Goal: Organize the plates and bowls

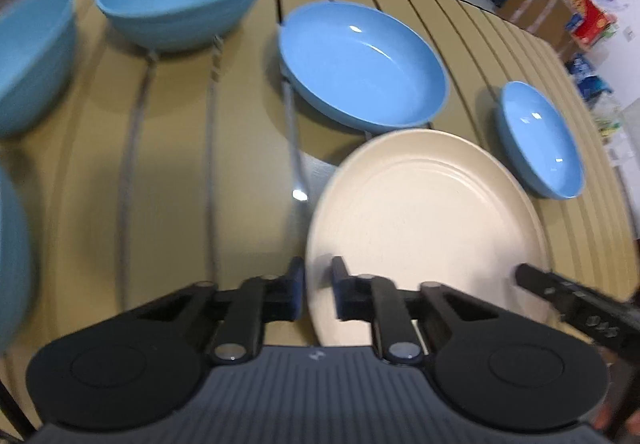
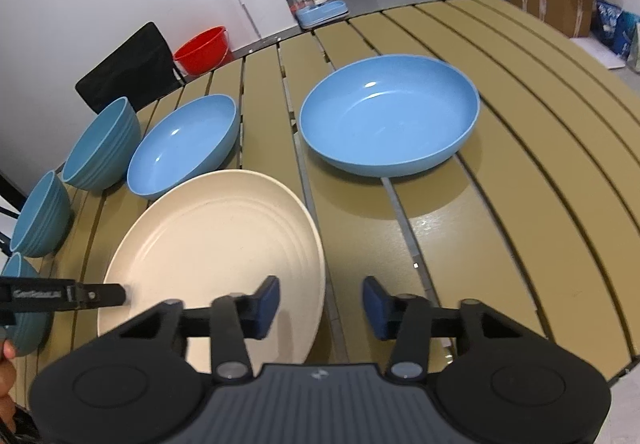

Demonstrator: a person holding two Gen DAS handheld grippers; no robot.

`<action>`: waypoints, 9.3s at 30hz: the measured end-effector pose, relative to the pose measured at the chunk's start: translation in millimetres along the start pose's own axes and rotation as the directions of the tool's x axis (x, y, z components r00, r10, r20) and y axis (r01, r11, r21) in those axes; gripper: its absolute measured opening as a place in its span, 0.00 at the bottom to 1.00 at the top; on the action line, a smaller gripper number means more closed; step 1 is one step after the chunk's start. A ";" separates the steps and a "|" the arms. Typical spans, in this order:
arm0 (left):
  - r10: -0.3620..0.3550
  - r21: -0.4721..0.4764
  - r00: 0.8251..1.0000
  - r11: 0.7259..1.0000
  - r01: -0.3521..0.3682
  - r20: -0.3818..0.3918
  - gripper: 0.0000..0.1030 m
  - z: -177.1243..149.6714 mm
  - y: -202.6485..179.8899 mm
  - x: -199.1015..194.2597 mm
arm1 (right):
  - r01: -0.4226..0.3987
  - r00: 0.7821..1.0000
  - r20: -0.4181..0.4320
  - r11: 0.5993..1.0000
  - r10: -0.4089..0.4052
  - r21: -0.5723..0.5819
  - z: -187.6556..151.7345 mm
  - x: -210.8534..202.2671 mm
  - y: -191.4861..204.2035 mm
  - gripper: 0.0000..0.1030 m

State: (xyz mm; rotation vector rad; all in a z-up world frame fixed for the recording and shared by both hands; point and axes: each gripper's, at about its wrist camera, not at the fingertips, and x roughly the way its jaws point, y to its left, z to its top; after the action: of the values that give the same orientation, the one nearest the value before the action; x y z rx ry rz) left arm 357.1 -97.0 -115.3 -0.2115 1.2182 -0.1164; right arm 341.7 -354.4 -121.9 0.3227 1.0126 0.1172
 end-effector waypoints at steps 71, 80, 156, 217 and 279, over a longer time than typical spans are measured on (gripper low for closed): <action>0.118 0.131 0.925 0.976 -0.175 0.361 1.00 -85.2 43.4 -124.3 | 0.022 0.993 0.114 0.980 0.000 -0.196 -48.8 -62.1 93.3 1.00; 0.111 0.129 0.930 0.978 -0.166 0.350 1.00 -81.7 38.9 -122.0 | 0.040 0.992 0.123 0.986 -0.020 -0.163 -48.2 -68.5 79.2 1.00; 0.078 0.122 0.989 0.988 -0.094 0.127 0.52 94.0 -187.7 72.2 | 0.126 0.986 0.097 0.985 -0.137 0.115 107.6 21.3 -113.5 0.49; 0.040 0.115 0.954 0.990 -0.077 0.296 0.11 -37.4 -125.6 -100.0 | 0.013 0.970 0.241 1.000 -0.019 0.029 4.5 -117.5 -10.8 0.08; 0.179 -0.109 0.945 0.982 -0.155 0.272 0.11 -79.0 63.4 -91.1 | -0.030 0.998 0.043 0.970 0.041 -0.240 -70.4 -36.7 156.6 0.09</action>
State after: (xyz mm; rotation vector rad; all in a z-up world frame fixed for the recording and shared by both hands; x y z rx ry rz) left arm 250.2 -24.6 -71.8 -0.1920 0.9529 0.1123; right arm 270.8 -200.3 -76.5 0.1221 0.9339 0.2610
